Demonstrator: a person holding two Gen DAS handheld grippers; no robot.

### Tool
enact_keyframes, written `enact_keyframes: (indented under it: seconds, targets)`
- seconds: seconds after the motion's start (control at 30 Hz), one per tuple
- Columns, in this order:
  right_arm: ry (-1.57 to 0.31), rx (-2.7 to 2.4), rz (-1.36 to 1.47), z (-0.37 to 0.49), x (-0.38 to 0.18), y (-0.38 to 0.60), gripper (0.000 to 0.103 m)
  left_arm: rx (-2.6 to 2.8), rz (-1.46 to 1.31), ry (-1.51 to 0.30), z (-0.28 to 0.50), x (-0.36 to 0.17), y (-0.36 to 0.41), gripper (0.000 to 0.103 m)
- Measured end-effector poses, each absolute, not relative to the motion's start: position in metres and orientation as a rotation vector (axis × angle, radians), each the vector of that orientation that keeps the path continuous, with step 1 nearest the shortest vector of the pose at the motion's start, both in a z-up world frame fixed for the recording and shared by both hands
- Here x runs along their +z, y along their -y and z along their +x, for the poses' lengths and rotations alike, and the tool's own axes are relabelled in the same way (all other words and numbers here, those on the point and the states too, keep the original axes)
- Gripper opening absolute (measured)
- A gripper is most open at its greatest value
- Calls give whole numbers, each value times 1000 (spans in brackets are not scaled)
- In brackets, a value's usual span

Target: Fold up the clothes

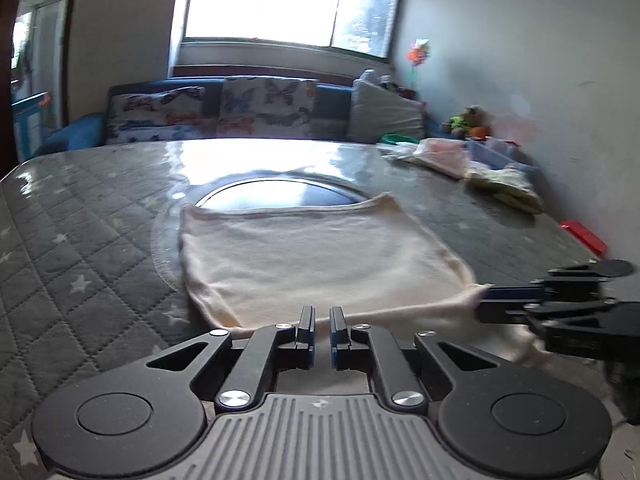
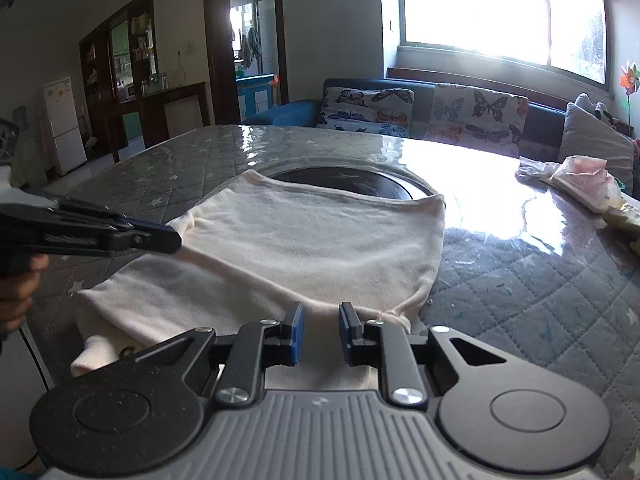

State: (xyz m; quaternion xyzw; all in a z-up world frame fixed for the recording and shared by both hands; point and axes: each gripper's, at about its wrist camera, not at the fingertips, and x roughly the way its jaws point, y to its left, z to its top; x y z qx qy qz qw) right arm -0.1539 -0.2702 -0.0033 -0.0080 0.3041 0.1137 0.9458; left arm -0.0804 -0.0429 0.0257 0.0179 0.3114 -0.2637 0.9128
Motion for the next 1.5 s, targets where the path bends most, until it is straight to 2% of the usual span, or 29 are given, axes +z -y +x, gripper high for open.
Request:
enact_keyframes:
  seconds: [0.17,0.6,0.73,0.9,1.1,1.27,1.5]
  targets:
    - [-623,223,8,-148,-10,275,18,-479,40,-666,-70,7,29,8]
    - [-636,233,-6,-145,-18,279,19,-460,116,-623,-81,13,31,8]
    - [-618,273,-45,-158,-5,273,25,-485,136,-589,-95,28,31,14]
    - [-633,328,-114,-175,-1,264,25,-583,202,-561,-125,34,39,18]
    - [-653,343,-175,-189,-14,264,26,-605,286,-611,-138,11,41,20]
    - [-626,353,-197,-196,-8,262,27,-612,302,-582,-146,16,38,30]
    - [-633,346,-209,-200,-11,261,30,-660,353,-560,-161,22,28,31]
